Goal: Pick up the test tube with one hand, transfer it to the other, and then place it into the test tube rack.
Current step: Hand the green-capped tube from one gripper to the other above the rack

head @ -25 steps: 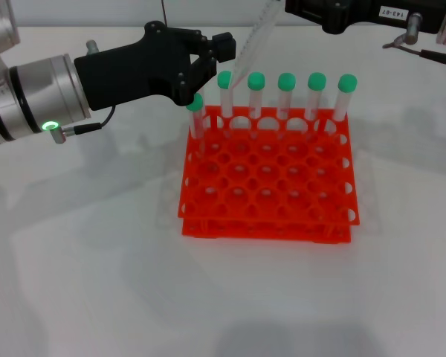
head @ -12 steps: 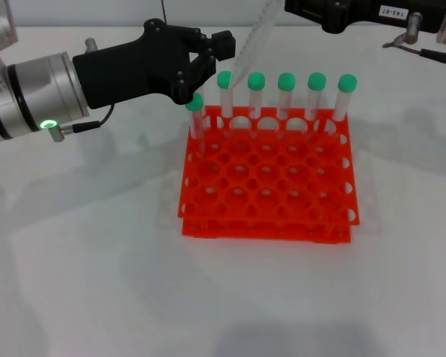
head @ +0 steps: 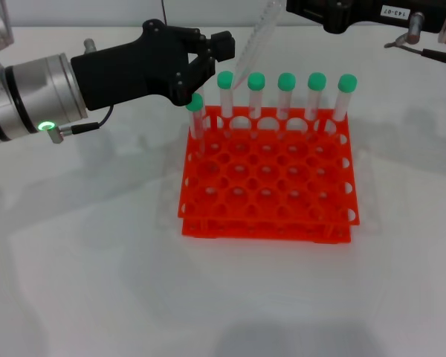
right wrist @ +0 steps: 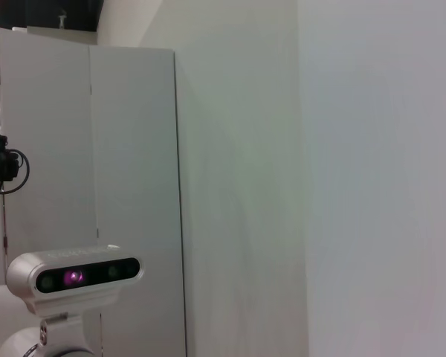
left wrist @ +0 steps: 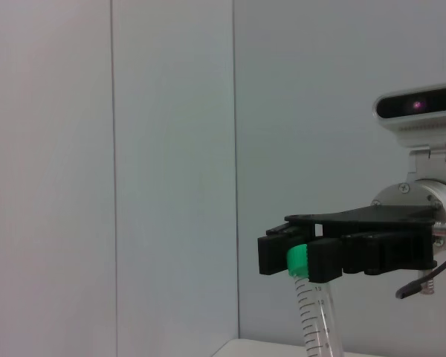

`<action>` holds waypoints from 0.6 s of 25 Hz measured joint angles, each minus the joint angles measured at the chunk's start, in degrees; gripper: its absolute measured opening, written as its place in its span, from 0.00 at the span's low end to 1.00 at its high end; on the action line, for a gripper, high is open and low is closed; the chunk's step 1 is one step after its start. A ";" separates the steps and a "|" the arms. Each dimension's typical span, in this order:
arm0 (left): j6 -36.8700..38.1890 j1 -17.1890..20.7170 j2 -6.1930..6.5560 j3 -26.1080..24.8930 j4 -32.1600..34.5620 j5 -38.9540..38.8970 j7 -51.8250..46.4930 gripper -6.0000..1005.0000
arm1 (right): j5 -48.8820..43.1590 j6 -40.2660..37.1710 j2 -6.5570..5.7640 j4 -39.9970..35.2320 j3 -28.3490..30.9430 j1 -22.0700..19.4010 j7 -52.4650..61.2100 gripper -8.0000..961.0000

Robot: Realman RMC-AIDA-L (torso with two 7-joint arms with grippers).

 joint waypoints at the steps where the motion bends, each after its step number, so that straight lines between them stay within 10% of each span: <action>1: 0.03 0.03 0.00 0.00 0.00 0.00 0.00 0.05 | 0.00 0.00 -0.02 -0.03 -0.02 -0.02 0.01 0.30; 15: 1.01 5.38 -0.51 0.33 6.89 -2.47 -5.09 0.10 | -0.15 -0.07 -0.12 -0.05 -0.17 -0.19 0.15 0.30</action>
